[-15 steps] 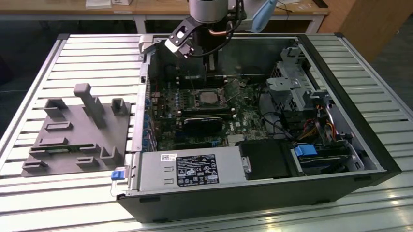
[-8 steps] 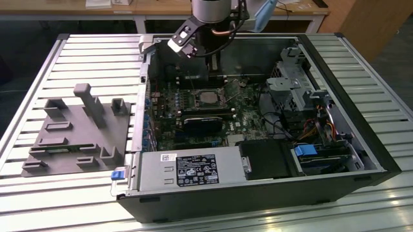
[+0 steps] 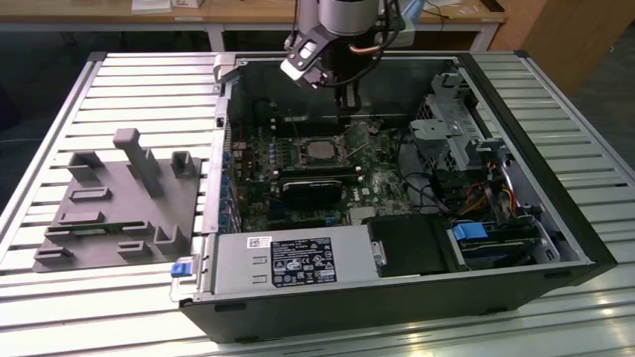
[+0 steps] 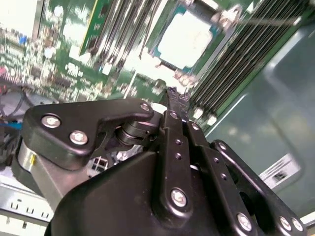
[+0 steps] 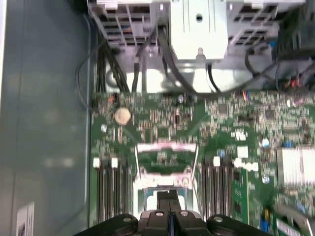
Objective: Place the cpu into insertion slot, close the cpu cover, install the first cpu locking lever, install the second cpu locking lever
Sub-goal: 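Close the cpu cover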
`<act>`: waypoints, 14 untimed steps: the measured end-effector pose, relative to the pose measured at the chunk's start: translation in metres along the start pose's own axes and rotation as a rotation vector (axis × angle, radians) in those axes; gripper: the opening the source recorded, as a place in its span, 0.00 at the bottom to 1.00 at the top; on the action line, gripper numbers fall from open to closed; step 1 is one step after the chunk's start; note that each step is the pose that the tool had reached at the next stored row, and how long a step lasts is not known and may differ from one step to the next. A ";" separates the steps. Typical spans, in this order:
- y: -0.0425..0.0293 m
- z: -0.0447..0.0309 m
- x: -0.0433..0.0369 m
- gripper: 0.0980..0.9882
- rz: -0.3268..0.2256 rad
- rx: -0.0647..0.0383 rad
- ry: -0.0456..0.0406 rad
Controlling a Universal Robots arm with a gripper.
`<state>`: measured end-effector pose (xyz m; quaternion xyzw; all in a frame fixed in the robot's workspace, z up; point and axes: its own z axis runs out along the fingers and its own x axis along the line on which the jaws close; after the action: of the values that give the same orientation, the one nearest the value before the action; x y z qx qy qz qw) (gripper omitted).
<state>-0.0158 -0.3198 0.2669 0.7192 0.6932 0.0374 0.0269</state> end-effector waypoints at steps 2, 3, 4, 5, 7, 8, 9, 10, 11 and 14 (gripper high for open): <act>0.0084 0.0008 0.0003 0.00 0.000 0.000 -0.0001; 0.0127 0.0012 0.0004 0.00 0.000 0.000 0.0000; 0.0172 0.0016 0.0006 0.00 0.000 0.000 0.0000; 0.0212 0.0020 0.0007 0.00 0.000 0.000 0.0000; 0.0292 0.0026 0.0011 0.00 0.000 0.000 -0.0003; 0.0330 0.0030 0.0012 0.00 0.000 0.000 -0.0003; 0.0369 0.0034 0.0014 0.00 0.000 0.000 -0.0002; 0.0405 0.0038 0.0015 0.00 0.000 0.000 -0.0001; 0.0441 0.0042 0.0016 0.00 0.000 0.000 -0.0001; 0.0512 0.0066 0.0019 0.00 0.000 0.001 0.0000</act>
<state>0.0358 -0.3196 0.2651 0.7193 0.6932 0.0371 0.0266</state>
